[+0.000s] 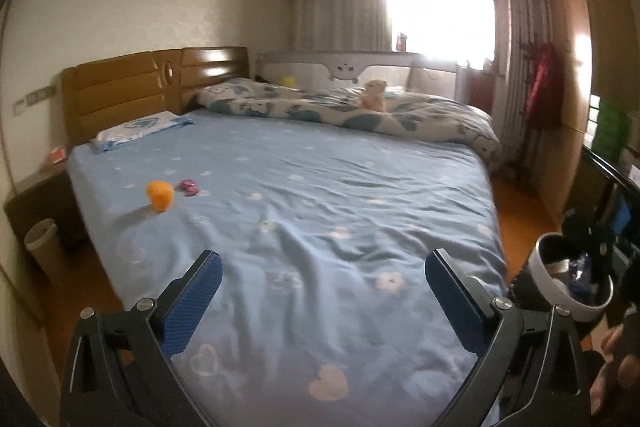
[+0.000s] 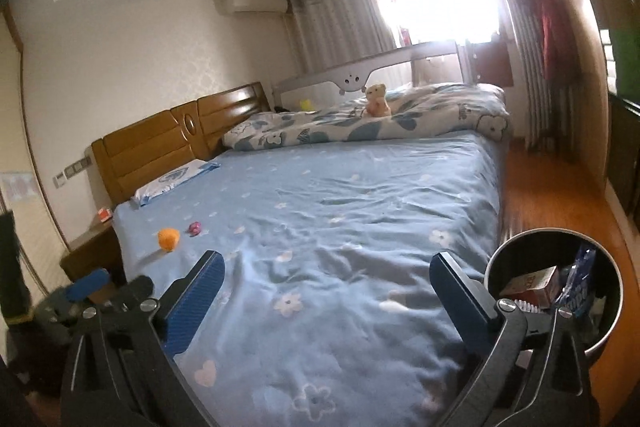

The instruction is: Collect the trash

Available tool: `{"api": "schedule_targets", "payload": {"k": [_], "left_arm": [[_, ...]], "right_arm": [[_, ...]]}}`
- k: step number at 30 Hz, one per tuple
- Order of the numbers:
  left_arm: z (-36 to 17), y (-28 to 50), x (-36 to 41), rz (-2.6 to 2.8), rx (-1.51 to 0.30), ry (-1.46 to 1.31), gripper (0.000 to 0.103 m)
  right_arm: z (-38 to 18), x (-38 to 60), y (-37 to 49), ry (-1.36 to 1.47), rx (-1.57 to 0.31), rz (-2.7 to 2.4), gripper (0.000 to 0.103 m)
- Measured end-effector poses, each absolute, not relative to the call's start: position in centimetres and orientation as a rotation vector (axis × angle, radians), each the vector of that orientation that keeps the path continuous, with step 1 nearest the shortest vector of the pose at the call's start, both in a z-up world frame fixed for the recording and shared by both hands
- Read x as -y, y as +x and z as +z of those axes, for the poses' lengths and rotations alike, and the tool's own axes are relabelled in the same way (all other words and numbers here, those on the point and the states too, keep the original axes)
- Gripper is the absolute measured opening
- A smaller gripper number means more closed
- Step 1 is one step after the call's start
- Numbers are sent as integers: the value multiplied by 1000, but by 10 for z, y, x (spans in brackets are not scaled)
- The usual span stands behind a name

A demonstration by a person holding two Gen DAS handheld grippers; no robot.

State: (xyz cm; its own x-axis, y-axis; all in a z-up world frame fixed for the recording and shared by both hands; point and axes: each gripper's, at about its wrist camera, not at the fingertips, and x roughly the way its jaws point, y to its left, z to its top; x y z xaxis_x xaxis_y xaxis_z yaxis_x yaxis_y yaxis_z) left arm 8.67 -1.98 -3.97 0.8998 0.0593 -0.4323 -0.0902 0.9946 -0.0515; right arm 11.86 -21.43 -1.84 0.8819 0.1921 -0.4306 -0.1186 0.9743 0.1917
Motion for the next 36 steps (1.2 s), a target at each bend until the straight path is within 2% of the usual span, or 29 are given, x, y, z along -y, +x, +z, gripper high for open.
{"api": "schedule_targets", "payload": {"k": [11, 36], "left_arm": [[-54, 84, 35, 93, -423, -4, 102], [-25, 54, 59, 14, -387, 55, 102]], "right_arm": [[-34, 205, 105, 84, -442, 161, 103], [0, 234, 68, 97, -413, 93, 103]]}}
